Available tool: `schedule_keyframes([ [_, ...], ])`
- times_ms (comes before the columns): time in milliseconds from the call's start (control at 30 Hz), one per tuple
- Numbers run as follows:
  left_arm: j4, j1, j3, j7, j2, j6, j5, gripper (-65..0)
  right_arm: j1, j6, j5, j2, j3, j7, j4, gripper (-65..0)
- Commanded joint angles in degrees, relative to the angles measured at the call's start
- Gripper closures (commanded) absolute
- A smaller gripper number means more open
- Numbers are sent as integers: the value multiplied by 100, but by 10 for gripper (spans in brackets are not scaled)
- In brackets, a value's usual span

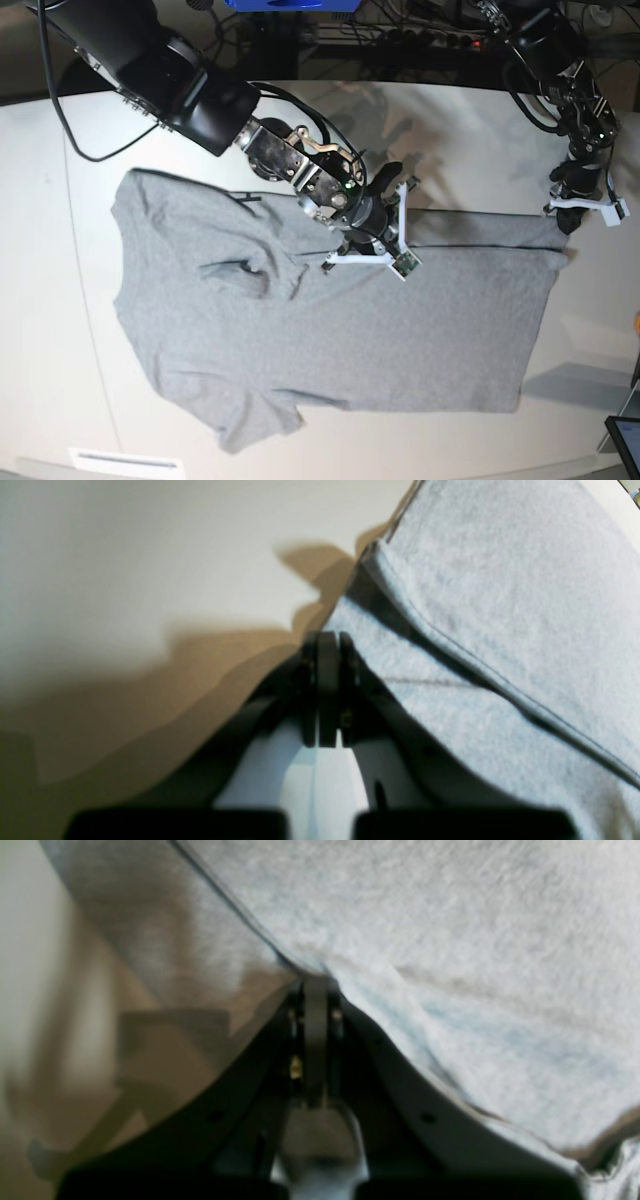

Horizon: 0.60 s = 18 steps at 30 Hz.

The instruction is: Fold the T-shirt properly

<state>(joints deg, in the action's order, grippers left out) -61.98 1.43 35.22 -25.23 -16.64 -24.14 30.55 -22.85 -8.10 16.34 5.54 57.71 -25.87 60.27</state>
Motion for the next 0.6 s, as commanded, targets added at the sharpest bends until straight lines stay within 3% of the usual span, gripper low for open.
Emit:
schedule_keyframes([
  [0, -31, -7, 7, -162, -72, 54, -105, 0, -172, -21, -38, 66, -35, 226, 26, -1],
  [267, -40, -42, 7, -162, -72, 54, -105, 0, -234, -21, -38, 66, -35, 578, -273, -1],
  [567, -40, -42, 7, -162, -72, 54, -123, 0, -330, -21, -38, 57, -35, 604, -264, -1],
])
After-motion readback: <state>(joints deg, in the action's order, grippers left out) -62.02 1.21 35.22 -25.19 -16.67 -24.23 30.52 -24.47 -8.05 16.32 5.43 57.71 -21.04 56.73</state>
